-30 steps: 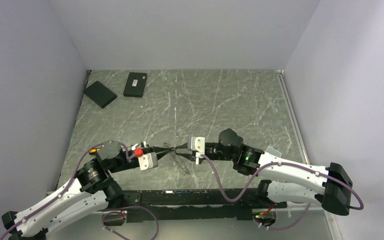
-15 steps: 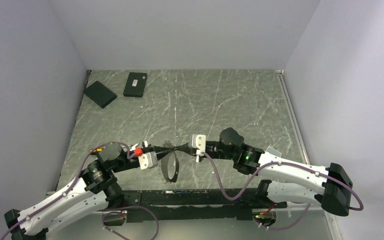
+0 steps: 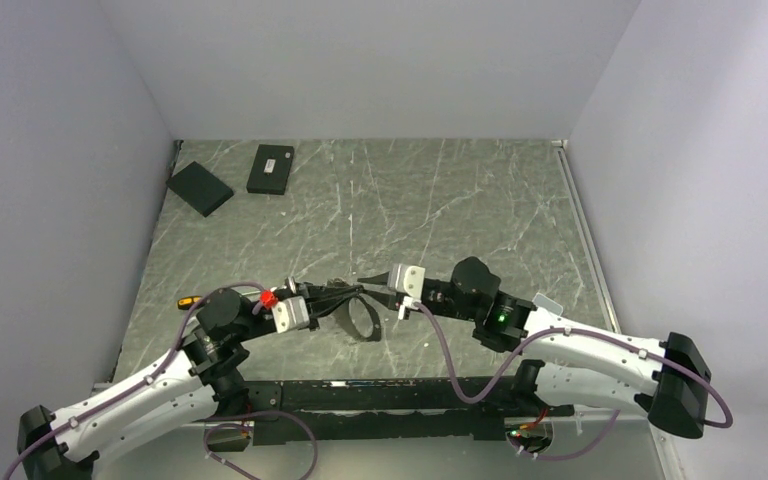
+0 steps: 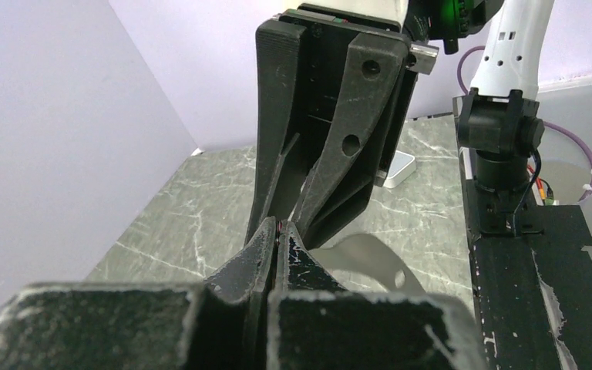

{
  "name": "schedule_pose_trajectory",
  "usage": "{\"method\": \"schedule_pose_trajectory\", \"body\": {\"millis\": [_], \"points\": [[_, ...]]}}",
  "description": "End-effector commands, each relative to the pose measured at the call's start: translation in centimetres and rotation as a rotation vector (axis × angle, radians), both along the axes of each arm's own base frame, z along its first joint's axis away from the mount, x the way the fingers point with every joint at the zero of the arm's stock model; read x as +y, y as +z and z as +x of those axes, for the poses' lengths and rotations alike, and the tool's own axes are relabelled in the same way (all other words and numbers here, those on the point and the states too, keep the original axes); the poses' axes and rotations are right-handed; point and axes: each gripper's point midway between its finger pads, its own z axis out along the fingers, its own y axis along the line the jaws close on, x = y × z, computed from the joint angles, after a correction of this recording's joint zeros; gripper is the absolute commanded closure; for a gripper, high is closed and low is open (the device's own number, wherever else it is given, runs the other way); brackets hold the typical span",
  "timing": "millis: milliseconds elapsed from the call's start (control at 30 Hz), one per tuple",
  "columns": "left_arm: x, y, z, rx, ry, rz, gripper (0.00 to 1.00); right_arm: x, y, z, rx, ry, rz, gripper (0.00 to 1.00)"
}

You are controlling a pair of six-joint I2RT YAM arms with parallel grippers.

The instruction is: Put the keys on the keyring

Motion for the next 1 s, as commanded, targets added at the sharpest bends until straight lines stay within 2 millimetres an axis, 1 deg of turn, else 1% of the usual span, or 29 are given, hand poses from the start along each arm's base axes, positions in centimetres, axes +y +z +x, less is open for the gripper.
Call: {"method": "schedule_pose_trajectory", "body": {"millis": [0, 33, 100, 200, 300, 400, 533, 733, 967], "points": [[0.2, 3.1, -1.1, -0.075, -0.033, -0.045, 1.0, -0.8, 3.0, -0.8, -0.059, 0.002, 0.071, 0.73], [0.4, 2.9, -0.9, -0.075, -0.02, -0.026, 1.0, -1.2, 3.0, -0.8, -0.055, -0.004, 0.065, 0.7], [0.7, 2.9, -0.9, -0.079, -0.005, -0.012, 1.0, -1.9, 3.0, -1.3, -0.05, -0.004, 0.065, 0.67], [1.0, 2.9, -1.0, -0.082, -0.001, -0.014, 1.0, -2.5, 3.5, -1.9, -0.05, 0.013, 0.088, 0.67], [0.9, 3.0, -1.2, -0.077, -0.012, -0.023, 1.0, -2.1, 3.8, -2.6, -0.044, 0.056, 0.09, 0.69], [0.9, 3.2, -1.4, -0.079, -0.025, -0.035, 1.0, -1.5, 3.6, -3.0, -0.04, 0.091, 0.087, 0.7], [1.2, 3.6, -1.6, -0.082, -0.025, -0.054, 1.0, -0.9, 3.3, -2.7, -0.041, 0.093, 0.076, 0.71], [1.3, 3.1, -1.9, -0.07, -0.03, -0.035, 1.0, -0.6, 3.7, -2.5, -0.053, 0.095, 0.077, 0.74], [1.2, 2.3, -1.6, -0.063, -0.025, -0.012, 1.0, -0.5, 4.2, -2.7, -0.059, 0.106, 0.077, 0.73]]}}
